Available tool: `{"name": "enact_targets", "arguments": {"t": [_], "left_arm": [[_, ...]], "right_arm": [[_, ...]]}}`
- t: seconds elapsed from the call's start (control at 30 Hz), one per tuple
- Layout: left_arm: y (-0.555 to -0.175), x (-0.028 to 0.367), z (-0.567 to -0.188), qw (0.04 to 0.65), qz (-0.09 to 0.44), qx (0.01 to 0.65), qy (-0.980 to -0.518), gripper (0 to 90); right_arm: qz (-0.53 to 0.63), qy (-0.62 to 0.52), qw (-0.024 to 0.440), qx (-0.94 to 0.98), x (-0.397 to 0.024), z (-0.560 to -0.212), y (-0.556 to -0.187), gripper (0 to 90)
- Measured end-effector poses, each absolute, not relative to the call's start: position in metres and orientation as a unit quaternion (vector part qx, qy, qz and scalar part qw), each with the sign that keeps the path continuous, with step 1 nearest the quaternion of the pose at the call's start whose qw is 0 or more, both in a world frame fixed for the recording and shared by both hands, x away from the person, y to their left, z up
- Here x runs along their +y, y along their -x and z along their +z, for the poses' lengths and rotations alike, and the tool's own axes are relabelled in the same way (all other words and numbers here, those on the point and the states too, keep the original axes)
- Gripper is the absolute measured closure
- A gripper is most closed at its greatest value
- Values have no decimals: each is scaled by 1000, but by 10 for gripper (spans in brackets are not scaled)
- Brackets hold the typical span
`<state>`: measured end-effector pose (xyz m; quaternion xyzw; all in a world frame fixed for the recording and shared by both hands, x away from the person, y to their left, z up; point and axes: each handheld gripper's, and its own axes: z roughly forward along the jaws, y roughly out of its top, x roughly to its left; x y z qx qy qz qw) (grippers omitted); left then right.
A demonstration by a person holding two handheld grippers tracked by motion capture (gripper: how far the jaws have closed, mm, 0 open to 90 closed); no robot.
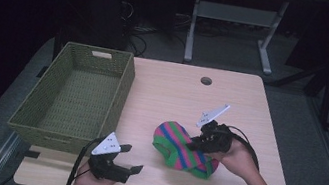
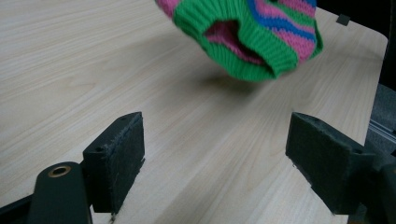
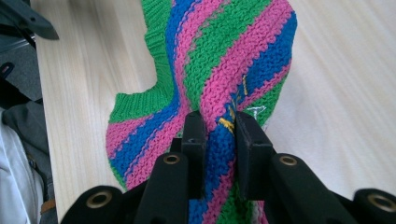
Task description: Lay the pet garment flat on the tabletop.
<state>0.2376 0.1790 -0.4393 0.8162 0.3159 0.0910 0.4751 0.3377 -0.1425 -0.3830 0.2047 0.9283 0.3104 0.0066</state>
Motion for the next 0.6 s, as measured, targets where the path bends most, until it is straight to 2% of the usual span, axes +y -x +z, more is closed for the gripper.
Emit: {"name": "enact_targets", "arguments": {"t": [0.37, 0.6], "left_arm": [[-238, 179, -440, 476, 89, 317, -816, 192], [-237, 179, -439, 477, 90, 316, -815, 192]], "right_arm": [[291, -207, -20, 934, -132, -419, -335, 750], [278, -219, -22, 935, -129, -437, -336, 741]]}}
